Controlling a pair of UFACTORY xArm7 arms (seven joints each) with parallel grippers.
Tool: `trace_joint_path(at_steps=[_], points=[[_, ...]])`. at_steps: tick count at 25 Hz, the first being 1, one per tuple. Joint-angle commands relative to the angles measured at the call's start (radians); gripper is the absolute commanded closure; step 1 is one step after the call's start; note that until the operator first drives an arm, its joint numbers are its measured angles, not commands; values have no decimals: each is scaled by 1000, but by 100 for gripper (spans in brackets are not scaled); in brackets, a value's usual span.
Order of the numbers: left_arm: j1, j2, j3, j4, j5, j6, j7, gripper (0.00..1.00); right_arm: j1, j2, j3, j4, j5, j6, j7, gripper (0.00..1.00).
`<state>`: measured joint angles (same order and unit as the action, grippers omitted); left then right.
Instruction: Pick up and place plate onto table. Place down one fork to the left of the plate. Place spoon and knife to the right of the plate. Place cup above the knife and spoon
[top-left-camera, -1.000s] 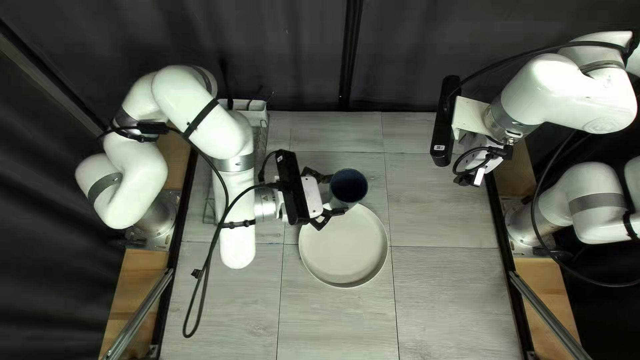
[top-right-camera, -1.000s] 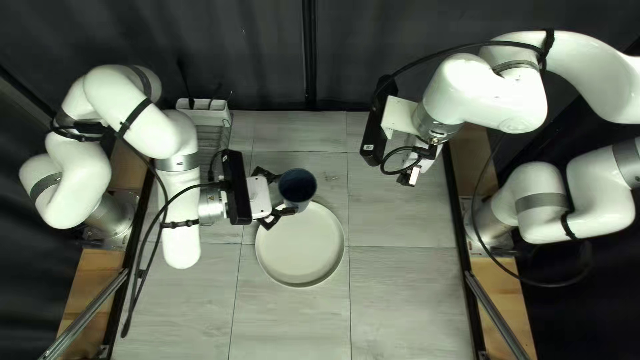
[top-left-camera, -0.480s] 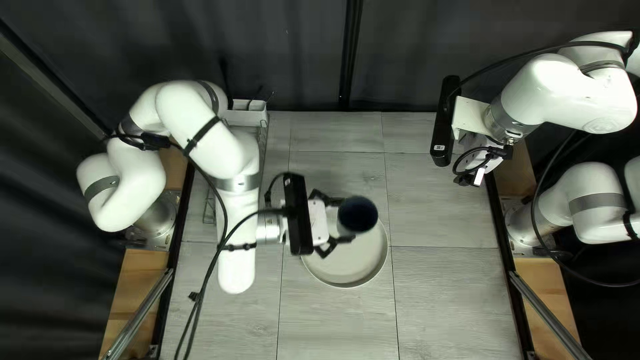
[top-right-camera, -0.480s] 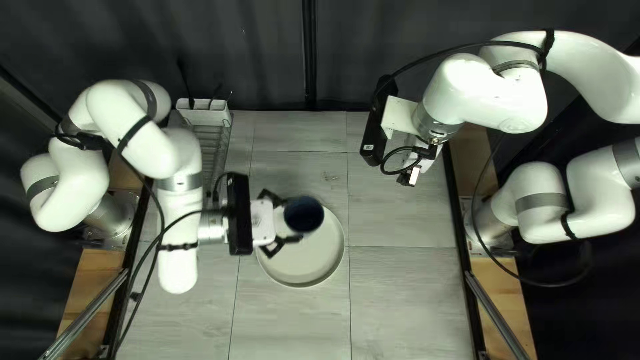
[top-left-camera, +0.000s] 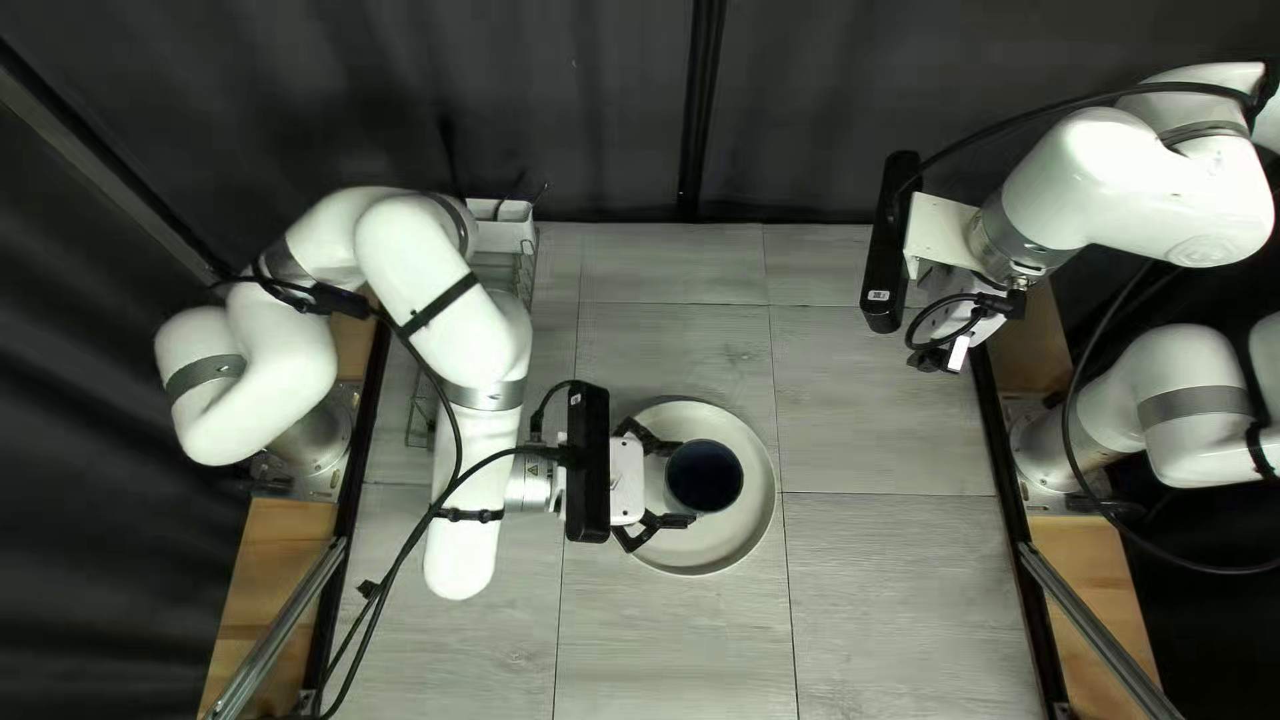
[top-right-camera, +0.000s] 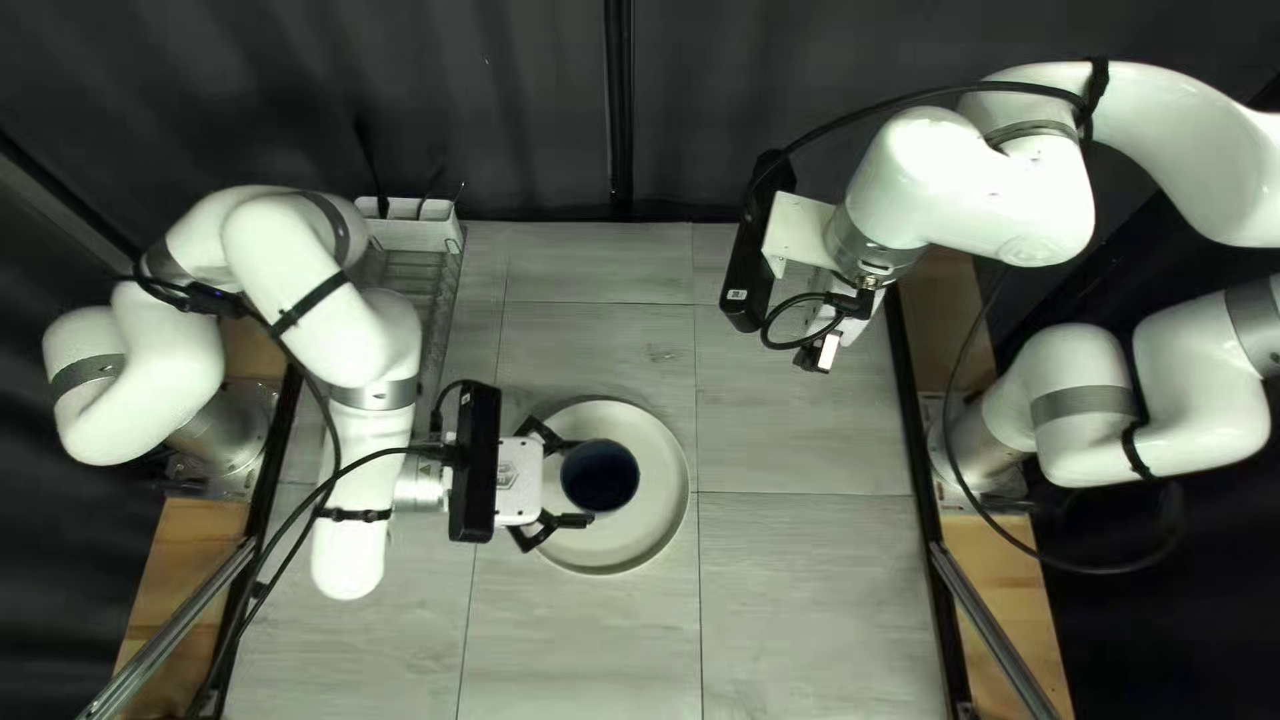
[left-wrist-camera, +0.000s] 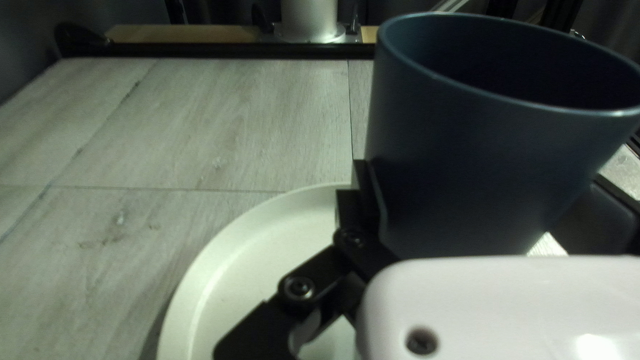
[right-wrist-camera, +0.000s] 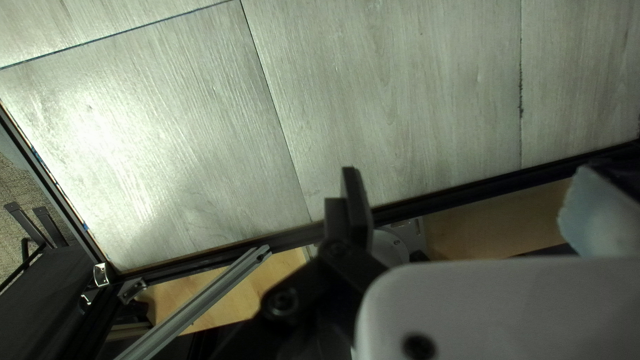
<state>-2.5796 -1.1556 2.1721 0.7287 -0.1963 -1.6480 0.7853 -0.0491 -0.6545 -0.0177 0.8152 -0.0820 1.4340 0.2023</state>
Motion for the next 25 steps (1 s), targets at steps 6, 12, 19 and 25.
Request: trace_joint_path(at_steps=[6, 12, 19, 25], points=[[5, -35, 25, 8, 41, -4, -28, 59, 0, 0, 0, 0, 0, 0, 0, 0], [13, -53, 43, 5, 75, -7, -46, 20, 0, 0, 0, 0, 0, 0, 0, 0], [36, -29, 33, -24, 69, -1, -44, 0, 0, 0, 0, 0, 0, 0, 0, 0], [158, 118, -43, -163, -16, 51, -19, 0, 0, 0, 0, 0, 0, 0, 0, 0]])
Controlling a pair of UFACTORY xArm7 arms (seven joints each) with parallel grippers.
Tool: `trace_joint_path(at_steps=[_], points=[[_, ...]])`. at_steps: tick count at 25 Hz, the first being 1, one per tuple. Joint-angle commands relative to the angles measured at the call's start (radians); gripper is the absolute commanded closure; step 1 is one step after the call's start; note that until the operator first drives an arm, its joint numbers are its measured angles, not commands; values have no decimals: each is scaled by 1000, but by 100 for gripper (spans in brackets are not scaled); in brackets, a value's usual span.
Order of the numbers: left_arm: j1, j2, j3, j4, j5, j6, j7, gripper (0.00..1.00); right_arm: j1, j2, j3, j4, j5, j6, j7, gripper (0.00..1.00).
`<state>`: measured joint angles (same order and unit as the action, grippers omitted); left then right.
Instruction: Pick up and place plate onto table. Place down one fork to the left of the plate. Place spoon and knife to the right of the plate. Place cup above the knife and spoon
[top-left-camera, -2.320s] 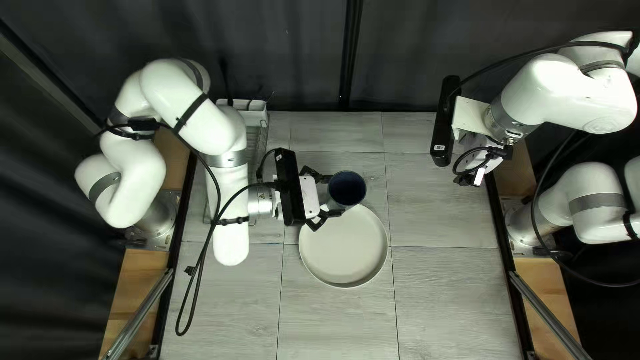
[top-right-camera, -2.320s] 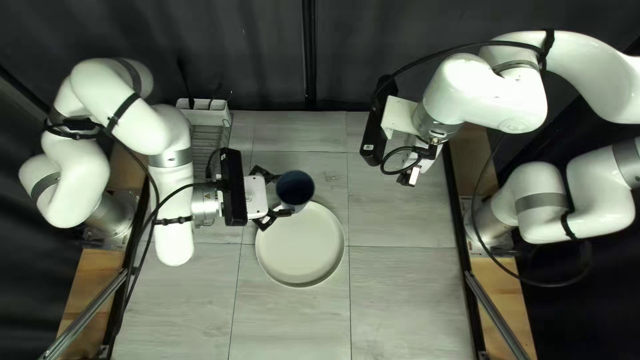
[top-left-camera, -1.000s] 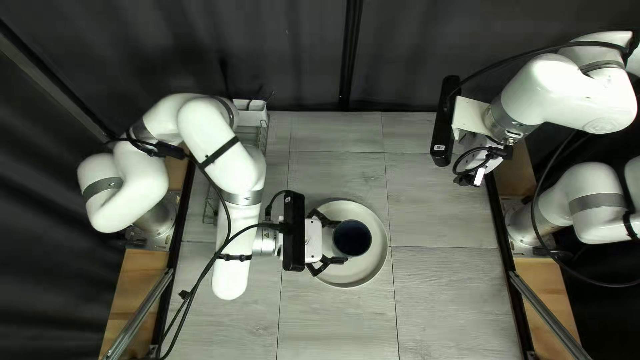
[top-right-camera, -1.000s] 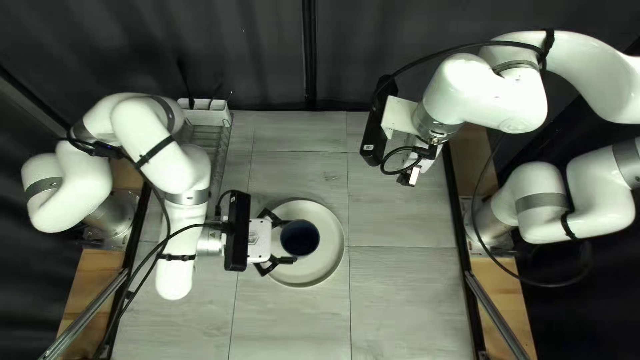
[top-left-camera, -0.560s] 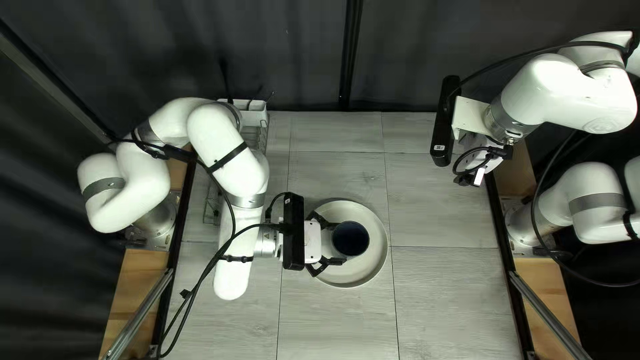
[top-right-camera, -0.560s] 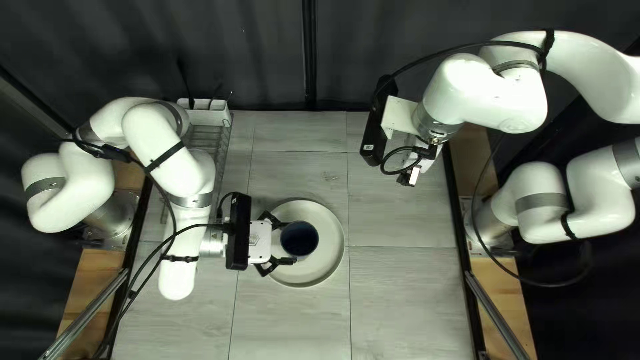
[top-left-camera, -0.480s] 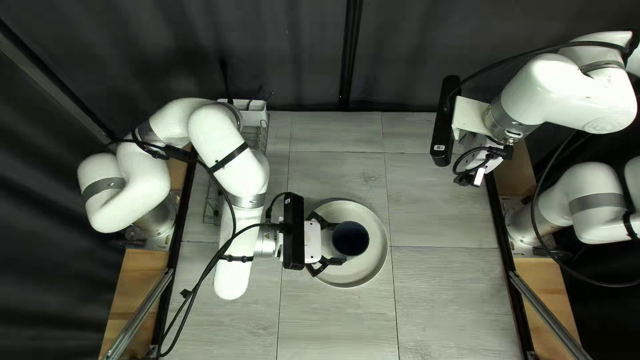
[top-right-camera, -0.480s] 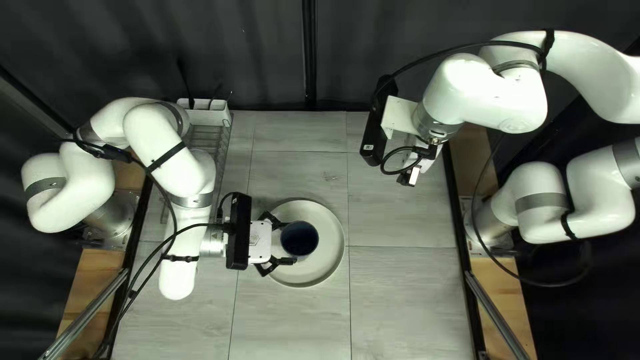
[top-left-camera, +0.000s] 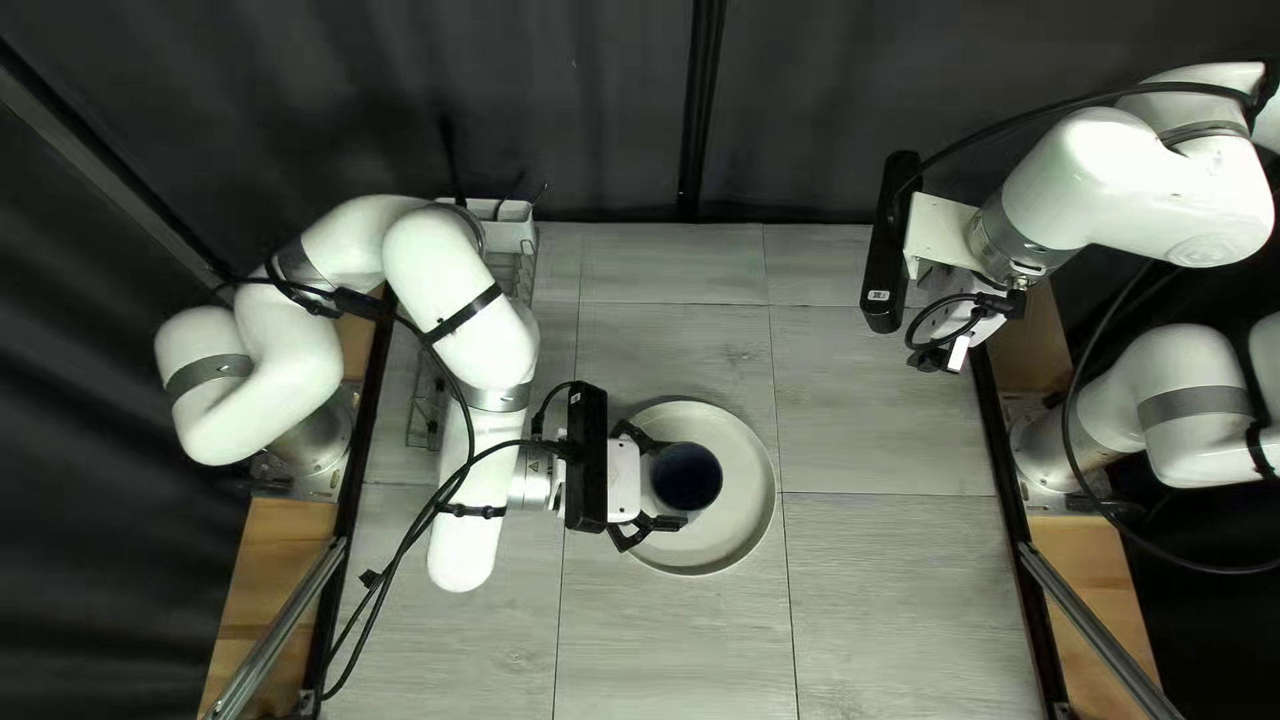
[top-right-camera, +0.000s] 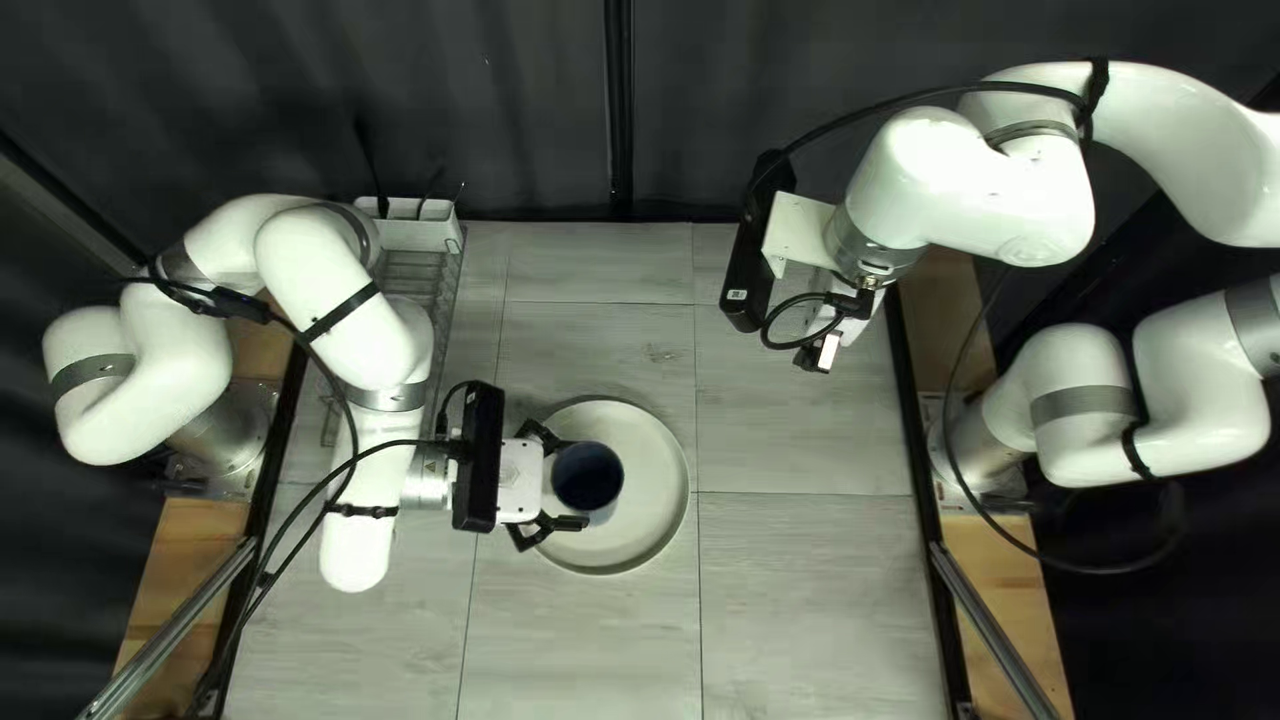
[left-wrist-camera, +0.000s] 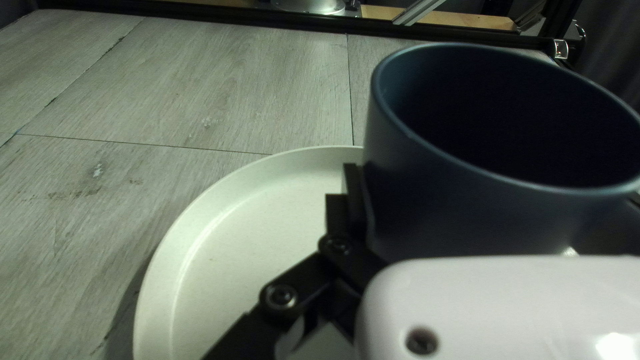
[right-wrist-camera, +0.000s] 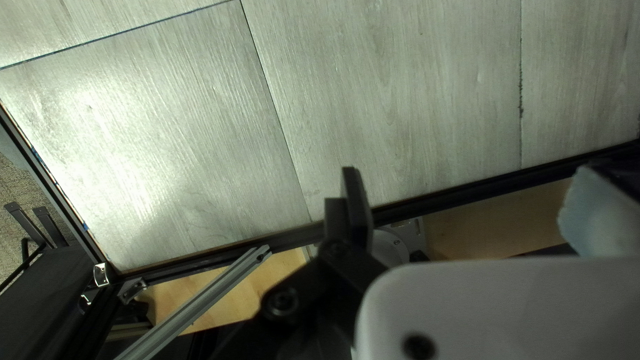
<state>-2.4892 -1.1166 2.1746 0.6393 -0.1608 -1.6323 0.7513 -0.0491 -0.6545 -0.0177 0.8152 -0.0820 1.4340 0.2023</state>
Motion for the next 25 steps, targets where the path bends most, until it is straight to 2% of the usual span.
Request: trace_joint_path(at_steps=[1, 4, 7, 11, 16, 18, 21, 22, 23, 24, 25], points=[[85, 99, -60, -93, -69, 45, 17, 0, 0, 0, 0, 0, 0, 0, 0, 0], [133, 165, -125, -150, -157, 68, 28, 0, 0, 0, 0, 0, 0, 0, 0, 0], [112, 177, -152, -147, -210, 70, 41, 0, 0, 0, 0, 0, 0, 0, 0, 0], [97, 182, -160, -139, -227, 81, 54, 0, 0, 0, 0, 0, 0, 0, 0, 0], [182, 282, -272, -196, -320, 130, 78, 0, 0, 0, 0, 0, 0, 0, 0, 0], [278, 360, -391, -228, -408, 210, 109, 0, 0, 0, 0, 0, 0, 0, 0, 0], [545, 447, -680, -255, -573, 426, 229, 0, 0, 0, 0, 0, 0, 0, 0, 0], [702, 440, -841, -250, -668, 531, 343, 0, 0, 0, 0, 0, 0, 0, 0, 0], [818, 416, -956, -240, -751, 603, 452, 0, 0, 0, 0, 0, 0, 0, 0, 0], [880, 388, -1020, -227, -810, 639, 536, 0, 0, 0, 0, 0, 0, 0, 0, 0], [971, 348, -1110, -194, -912, 696, 686, 0, 0, 0, 0, 0, 0, 0, 0, 0]])
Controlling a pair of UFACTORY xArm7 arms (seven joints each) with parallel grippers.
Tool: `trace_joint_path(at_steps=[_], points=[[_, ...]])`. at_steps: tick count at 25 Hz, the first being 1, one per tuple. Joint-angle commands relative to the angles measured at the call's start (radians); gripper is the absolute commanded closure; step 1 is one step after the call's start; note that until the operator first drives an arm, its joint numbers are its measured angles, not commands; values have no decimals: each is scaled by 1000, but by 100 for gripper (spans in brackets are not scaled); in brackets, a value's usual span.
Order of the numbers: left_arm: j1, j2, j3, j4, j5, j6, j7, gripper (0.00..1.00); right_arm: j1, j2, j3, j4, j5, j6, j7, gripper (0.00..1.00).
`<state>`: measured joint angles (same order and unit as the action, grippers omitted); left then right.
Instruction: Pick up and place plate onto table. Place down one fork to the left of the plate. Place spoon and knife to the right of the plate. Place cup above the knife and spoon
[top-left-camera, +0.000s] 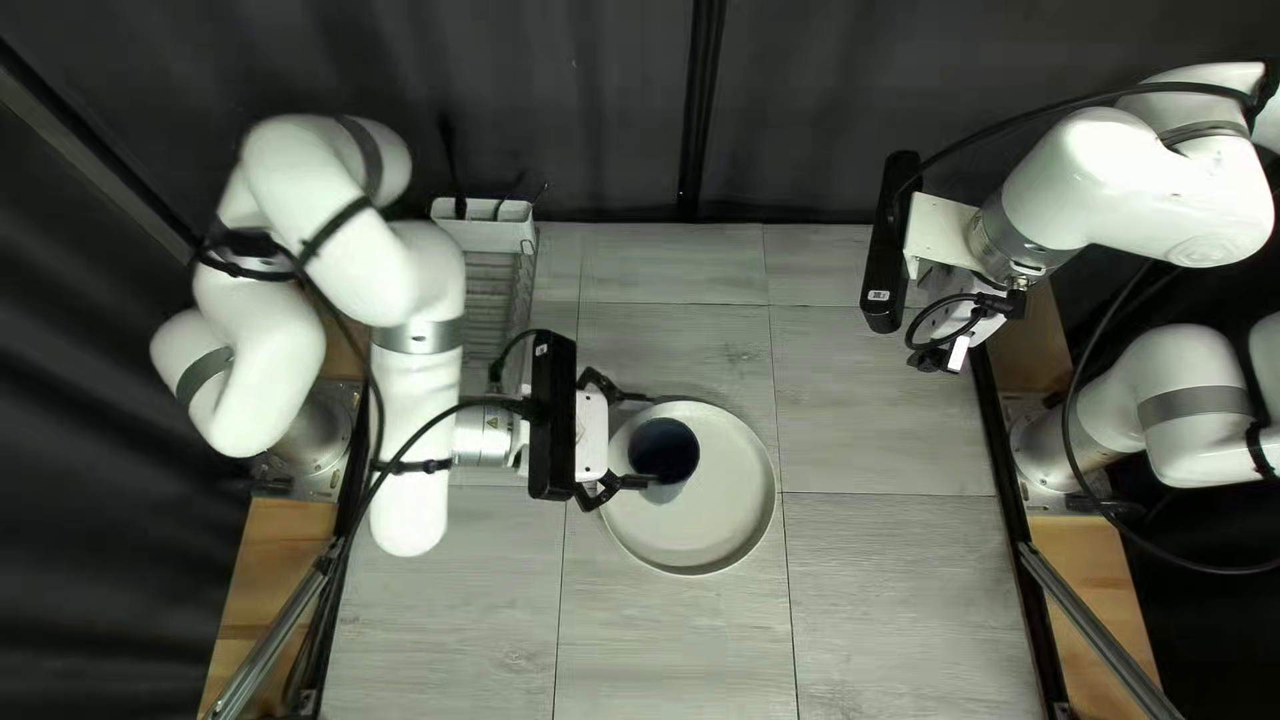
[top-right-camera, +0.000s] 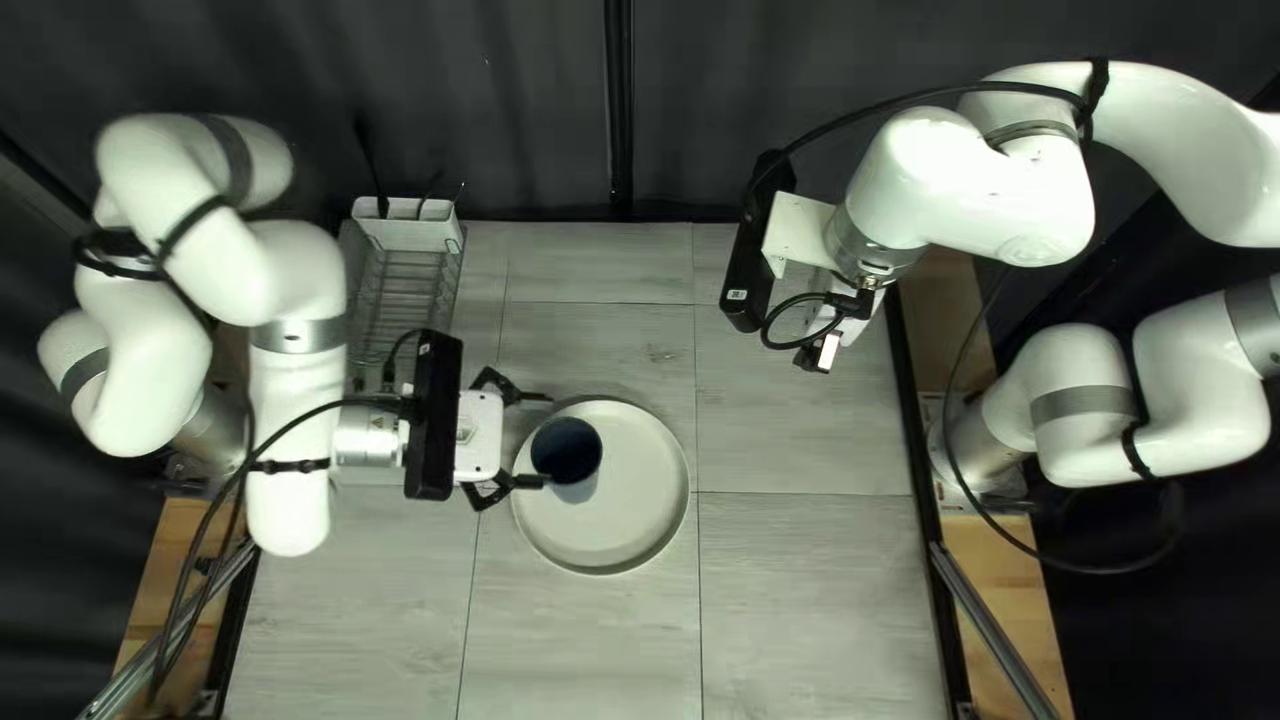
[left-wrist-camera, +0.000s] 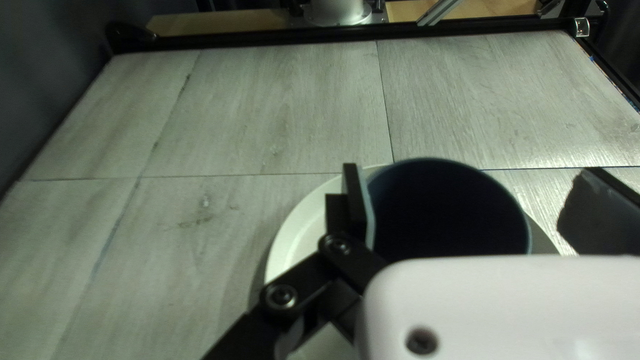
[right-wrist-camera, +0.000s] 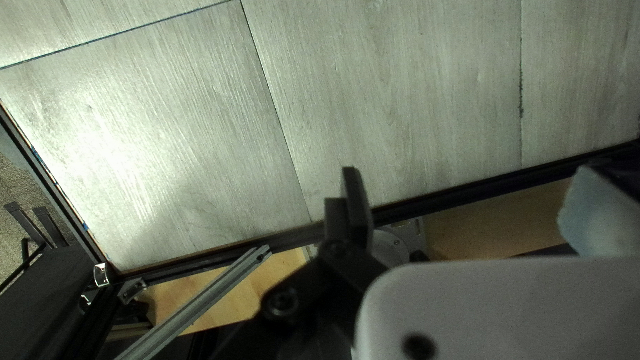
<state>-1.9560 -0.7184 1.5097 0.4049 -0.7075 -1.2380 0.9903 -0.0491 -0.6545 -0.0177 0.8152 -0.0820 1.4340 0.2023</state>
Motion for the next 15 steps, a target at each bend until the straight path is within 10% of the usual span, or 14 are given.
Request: trace_joint_path(at_steps=[1, 11, 15], points=[[481, -68, -483, 63, -417, 328, 530, 0, 0, 0, 0, 0, 0, 0, 0, 0], [538, -91, -534, 108, -508, 371, 675, 0, 0, 0, 0, 0, 0, 0, 0, 0], [683, -219, -622, 119, -672, 450, 959, 0, 0, 0, 0, 0, 0, 0, 0, 0]])
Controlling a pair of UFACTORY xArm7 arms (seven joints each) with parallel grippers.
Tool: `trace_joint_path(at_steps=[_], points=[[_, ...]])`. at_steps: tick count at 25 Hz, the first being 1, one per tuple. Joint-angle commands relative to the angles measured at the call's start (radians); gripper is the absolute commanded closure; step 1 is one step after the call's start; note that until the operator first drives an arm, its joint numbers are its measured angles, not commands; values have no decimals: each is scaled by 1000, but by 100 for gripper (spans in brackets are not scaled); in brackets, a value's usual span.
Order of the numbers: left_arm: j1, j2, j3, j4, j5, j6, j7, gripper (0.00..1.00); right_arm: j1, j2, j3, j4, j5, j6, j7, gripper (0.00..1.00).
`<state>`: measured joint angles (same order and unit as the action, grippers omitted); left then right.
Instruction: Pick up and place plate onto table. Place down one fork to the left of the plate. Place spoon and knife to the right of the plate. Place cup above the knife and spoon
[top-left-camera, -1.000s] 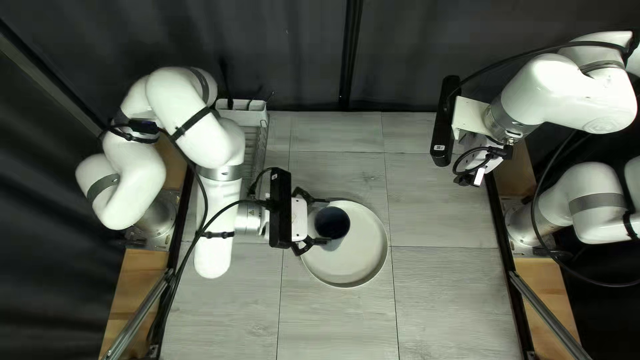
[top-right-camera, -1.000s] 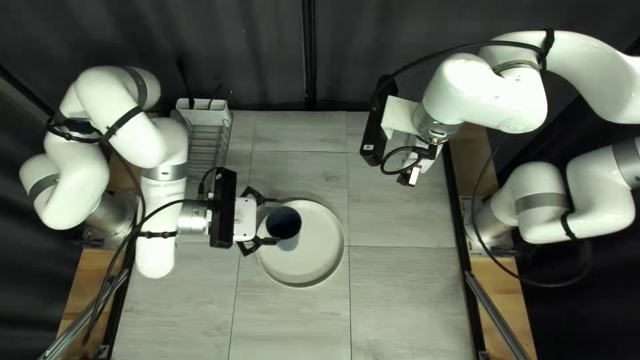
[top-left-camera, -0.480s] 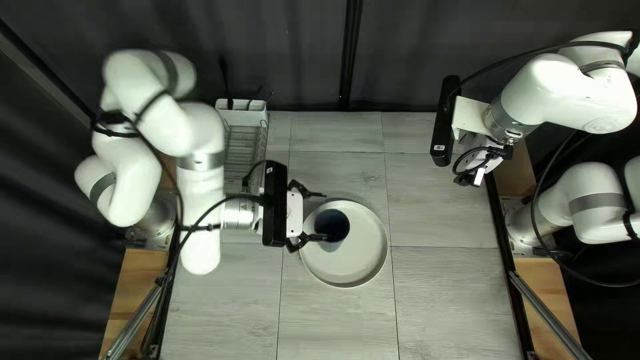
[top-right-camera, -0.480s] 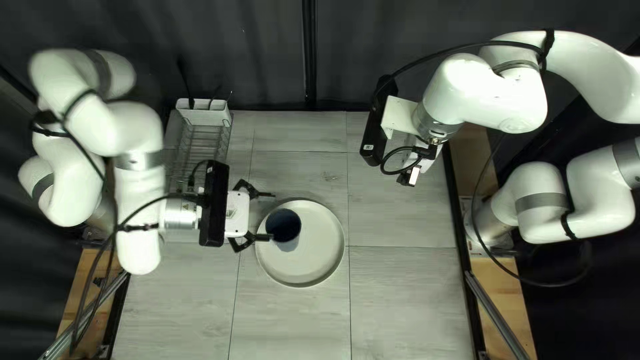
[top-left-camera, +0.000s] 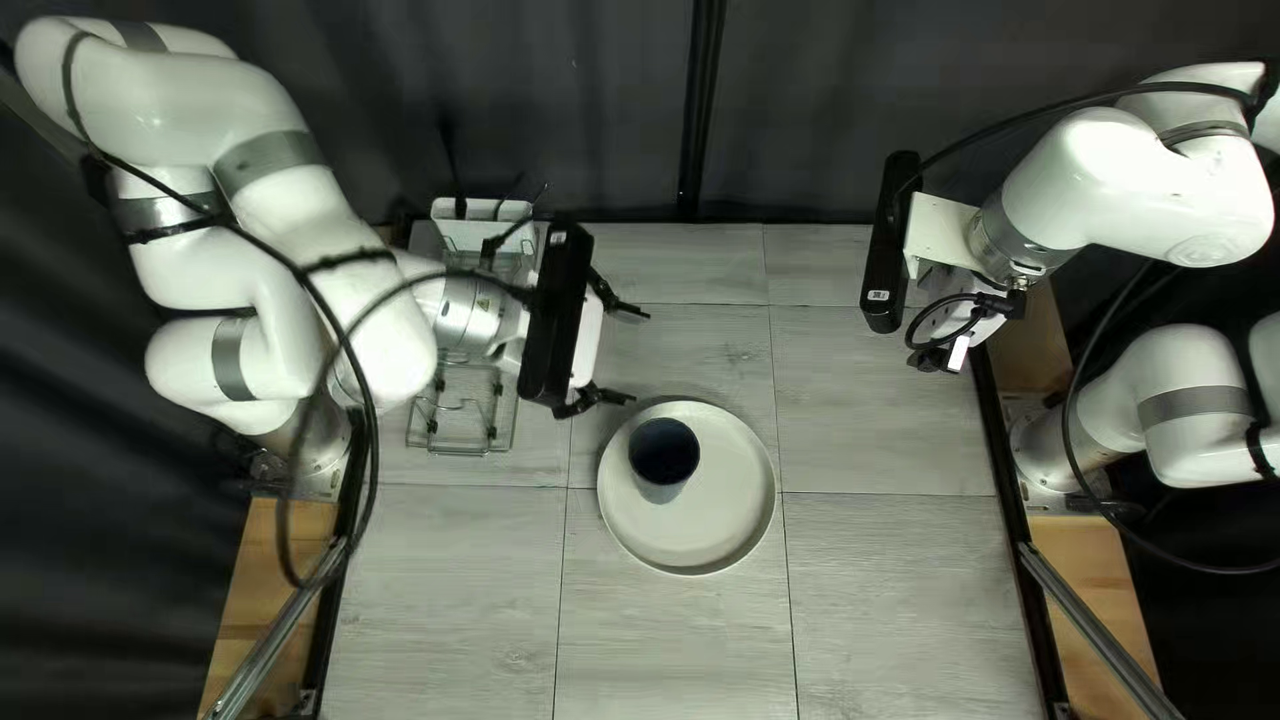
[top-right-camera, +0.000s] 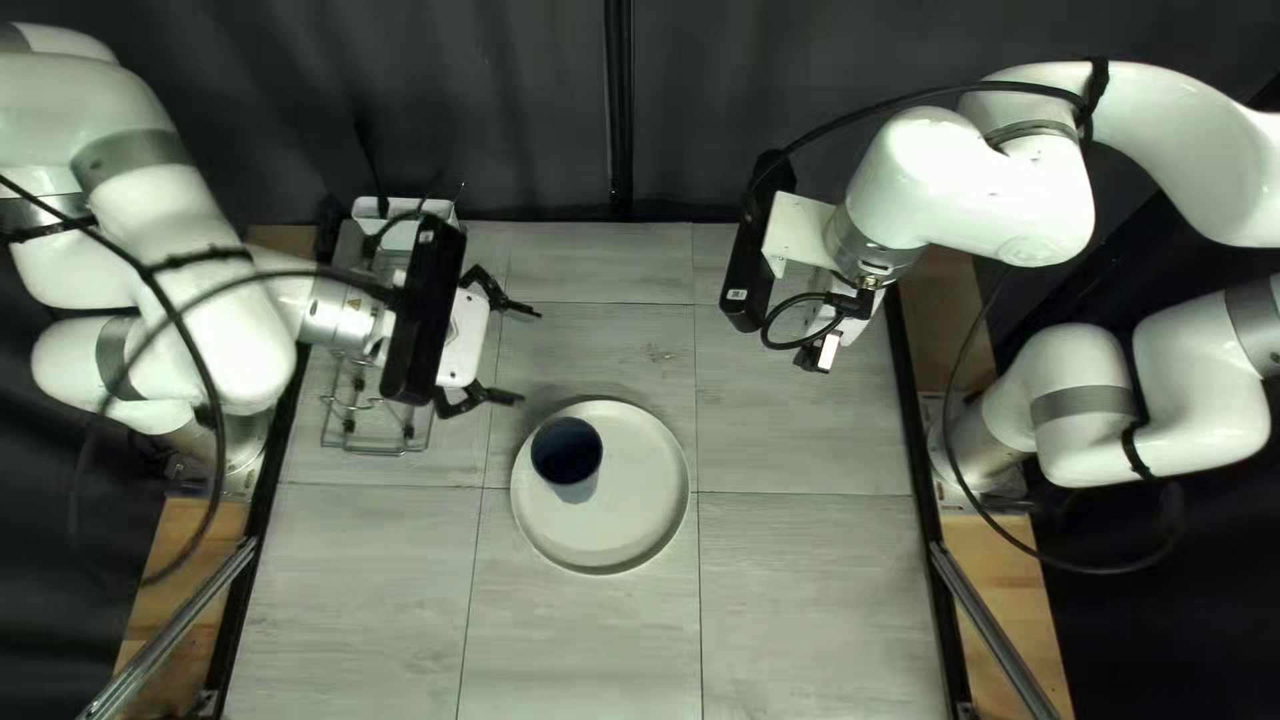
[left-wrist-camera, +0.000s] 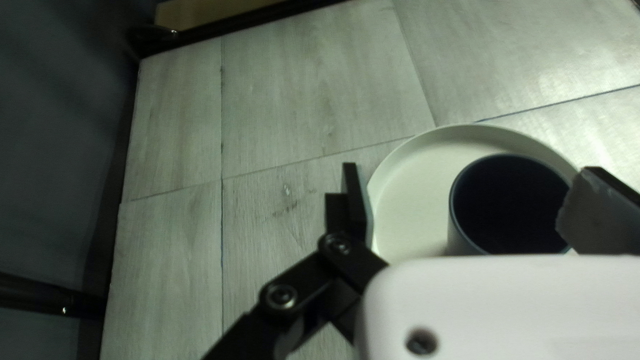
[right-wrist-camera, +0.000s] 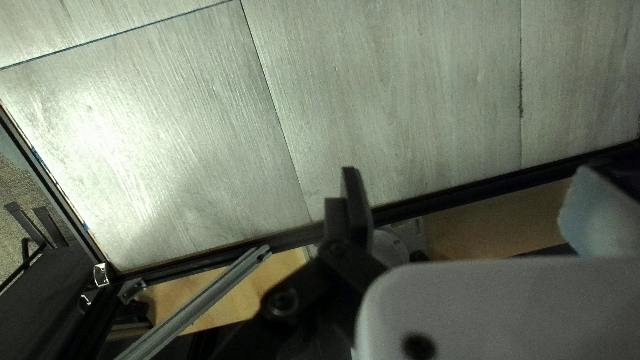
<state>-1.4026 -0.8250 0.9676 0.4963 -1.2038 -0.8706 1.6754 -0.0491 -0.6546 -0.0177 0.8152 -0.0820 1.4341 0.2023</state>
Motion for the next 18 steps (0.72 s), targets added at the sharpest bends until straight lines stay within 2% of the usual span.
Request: trace_joint_path(at_steps=[1, 2, 18], points=[[158, -141, -88, 57, -249, 114, 388, 0, 0, 0, 0, 0, 0, 0, 0, 0], [178, -176, -85, 105, -350, 144, 547, 0, 0, 0, 0, 0, 0, 0, 0, 0], [178, -176, -85, 105, -350, 144, 547, 0, 0, 0, 0, 0, 0, 0, 0, 0]])
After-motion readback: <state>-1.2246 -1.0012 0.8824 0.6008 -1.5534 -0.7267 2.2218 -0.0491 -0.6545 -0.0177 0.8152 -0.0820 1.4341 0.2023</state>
